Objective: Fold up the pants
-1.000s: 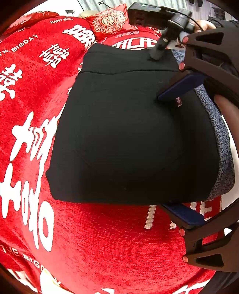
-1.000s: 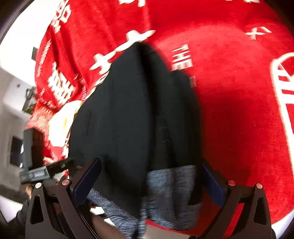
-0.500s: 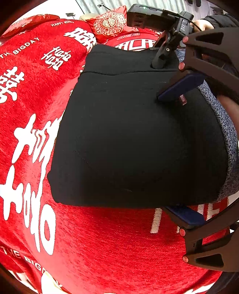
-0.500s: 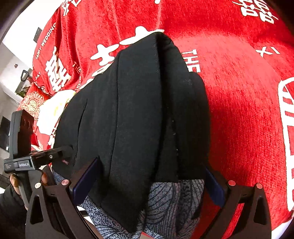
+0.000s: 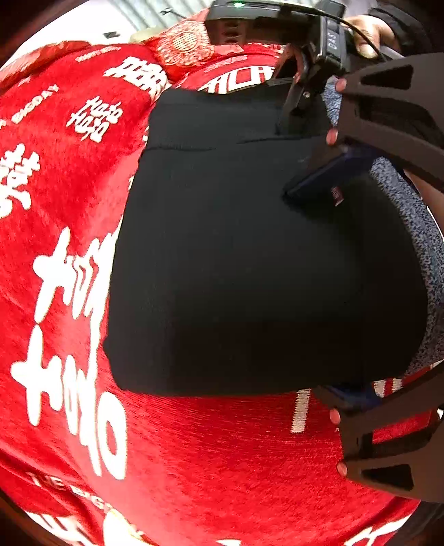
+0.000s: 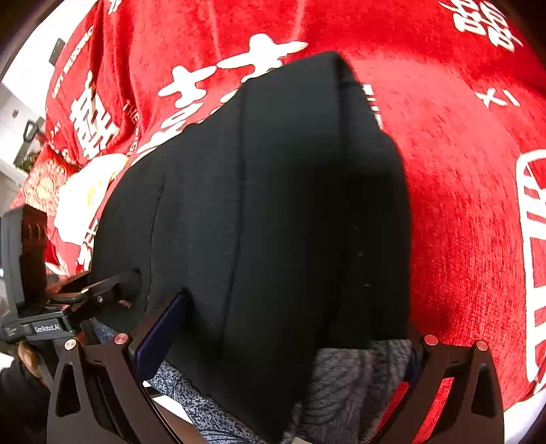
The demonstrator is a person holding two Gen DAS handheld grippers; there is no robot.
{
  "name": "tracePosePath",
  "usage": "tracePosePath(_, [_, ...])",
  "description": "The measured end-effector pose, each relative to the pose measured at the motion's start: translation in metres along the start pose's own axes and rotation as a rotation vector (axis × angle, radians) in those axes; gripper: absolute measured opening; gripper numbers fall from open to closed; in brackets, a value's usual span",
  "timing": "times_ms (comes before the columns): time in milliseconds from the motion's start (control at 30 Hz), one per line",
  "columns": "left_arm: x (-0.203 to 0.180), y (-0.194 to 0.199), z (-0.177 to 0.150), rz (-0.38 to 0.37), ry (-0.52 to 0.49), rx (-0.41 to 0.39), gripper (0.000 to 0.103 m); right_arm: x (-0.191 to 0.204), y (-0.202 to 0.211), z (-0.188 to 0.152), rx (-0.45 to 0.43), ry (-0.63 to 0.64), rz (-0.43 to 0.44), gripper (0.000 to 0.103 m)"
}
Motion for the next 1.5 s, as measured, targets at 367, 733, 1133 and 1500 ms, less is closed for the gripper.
tracePosePath(367, [-0.016,0.03,0.006,0.027,-0.068,-0.045,0.047,0.026,0.033,0.0,-0.068,0.069,-0.079,0.047])
tracePosePath(733, [-0.025,0.071,0.023,0.015,-0.082,-0.112,0.044,0.052,0.068,0.009,-0.139,0.095,-0.025,0.044])
tracePosePath(1133, [-0.018,0.089,0.077,0.06,-0.105,-0.134,0.044,0.075,0.082,0.058,-0.167,0.116,-0.033,0.044])
tracePosePath(1500, [0.006,0.057,0.115,0.09,-0.075,-0.084,0.044,0.065,0.048,0.103,-0.108,0.081,-0.02,0.044])
Point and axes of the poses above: each gripper's, at about its wrist camera, not at the fingertips, and y roughly against the way its jaws point, x to its left, z to its top, the point moved 7 cm from there along -y, roughly the way its jaws point, and after that the axes turned 1 degree about -y, right-handed, at the moved point
